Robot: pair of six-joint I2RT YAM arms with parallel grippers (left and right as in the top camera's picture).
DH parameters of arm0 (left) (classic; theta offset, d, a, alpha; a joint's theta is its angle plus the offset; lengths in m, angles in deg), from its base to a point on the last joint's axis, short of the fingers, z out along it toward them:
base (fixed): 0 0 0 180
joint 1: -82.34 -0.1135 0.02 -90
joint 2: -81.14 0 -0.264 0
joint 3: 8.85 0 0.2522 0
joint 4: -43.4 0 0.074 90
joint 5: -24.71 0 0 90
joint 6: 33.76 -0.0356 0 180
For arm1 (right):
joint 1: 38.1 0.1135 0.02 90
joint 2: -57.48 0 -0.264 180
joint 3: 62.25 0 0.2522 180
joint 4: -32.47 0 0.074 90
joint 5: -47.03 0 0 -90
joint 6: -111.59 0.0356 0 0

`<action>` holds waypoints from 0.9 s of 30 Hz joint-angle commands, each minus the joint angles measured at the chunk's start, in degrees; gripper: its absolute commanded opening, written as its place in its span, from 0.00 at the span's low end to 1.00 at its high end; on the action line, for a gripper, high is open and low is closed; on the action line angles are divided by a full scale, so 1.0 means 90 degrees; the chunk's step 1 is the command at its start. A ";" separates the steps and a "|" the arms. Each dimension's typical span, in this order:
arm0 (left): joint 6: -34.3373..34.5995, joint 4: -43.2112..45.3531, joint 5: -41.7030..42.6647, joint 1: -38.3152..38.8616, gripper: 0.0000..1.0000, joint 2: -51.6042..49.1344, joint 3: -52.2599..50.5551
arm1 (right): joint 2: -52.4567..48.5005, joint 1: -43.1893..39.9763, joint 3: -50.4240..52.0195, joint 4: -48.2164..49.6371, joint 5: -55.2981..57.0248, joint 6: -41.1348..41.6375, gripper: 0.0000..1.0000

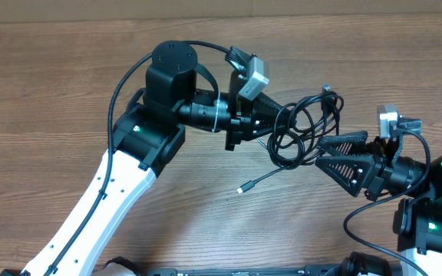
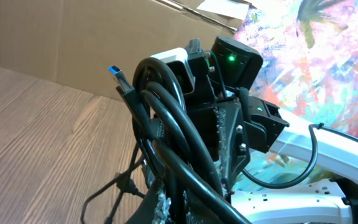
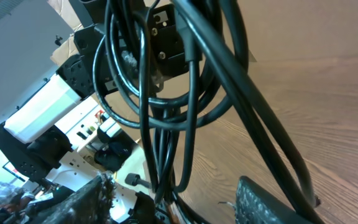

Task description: Untangle cables

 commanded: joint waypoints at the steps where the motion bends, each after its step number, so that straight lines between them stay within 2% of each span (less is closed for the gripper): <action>1: -0.0124 0.0075 0.0051 0.0112 0.04 0.0117 0.0078 | -0.0041 -0.0017 -0.0015 0.0039 -0.0032 -0.0097 0.53; 2: -0.0124 0.0073 0.0046 0.0136 0.04 0.0117 0.0078 | -0.0056 -0.0017 -0.0015 0.0039 -0.0034 -0.0097 0.46; 4: -0.0121 0.0068 -0.0007 0.0197 0.04 0.0117 0.0078 | -0.0080 -0.0017 -0.0015 0.0039 -0.0056 -0.0097 0.38; 11: -0.0117 -0.0010 -0.0355 0.0372 0.04 0.0117 0.0078 | -0.0090 -0.0017 -0.0015 0.0039 -0.0066 -0.0095 0.31; 14: -0.0119 -0.0005 -0.0364 0.0386 0.04 0.0117 0.0078 | -0.0090 -0.0017 -0.0015 0.0041 -0.0066 -0.0097 0.18; 16: -0.0114 -0.0015 -0.0459 0.0398 0.04 0.0117 0.0078 | -0.0090 -0.0017 -0.0015 0.0041 -0.0063 -0.0097 0.04; 23: -0.0092 -0.0027 -0.0891 0.0389 0.04 0.0117 0.0078 | -0.0090 -0.0017 -0.0015 0.0036 -0.0255 -0.0100 0.04; 27: 0.0075 -0.0097 -0.1739 0.0389 0.04 0.0117 0.0078 | -0.0090 -0.0017 -0.0015 0.0039 -0.0590 -0.0221 0.04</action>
